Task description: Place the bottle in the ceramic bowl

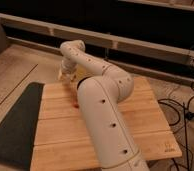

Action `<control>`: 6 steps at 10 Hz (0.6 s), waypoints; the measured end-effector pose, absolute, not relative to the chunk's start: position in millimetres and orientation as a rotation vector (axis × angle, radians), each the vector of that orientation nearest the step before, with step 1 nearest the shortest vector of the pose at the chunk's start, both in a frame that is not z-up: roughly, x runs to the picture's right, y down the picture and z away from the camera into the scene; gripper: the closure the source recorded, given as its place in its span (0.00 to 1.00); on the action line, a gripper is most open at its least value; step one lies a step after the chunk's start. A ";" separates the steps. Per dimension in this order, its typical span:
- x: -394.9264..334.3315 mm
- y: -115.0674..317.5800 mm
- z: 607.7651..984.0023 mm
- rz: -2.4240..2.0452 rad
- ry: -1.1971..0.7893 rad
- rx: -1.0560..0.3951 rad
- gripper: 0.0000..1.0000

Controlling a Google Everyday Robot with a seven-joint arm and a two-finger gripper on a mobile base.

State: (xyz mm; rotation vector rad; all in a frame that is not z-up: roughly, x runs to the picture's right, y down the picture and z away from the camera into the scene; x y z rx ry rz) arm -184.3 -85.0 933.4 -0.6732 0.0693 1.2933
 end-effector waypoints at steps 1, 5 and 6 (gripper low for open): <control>-181.8 -94.5 927.9 1.291 0.054 -0.650 1.00; -163.7 -125.7 887.5 1.284 0.002 -0.541 1.00; -155.3 -128.2 868.8 1.288 -0.007 -0.508 1.00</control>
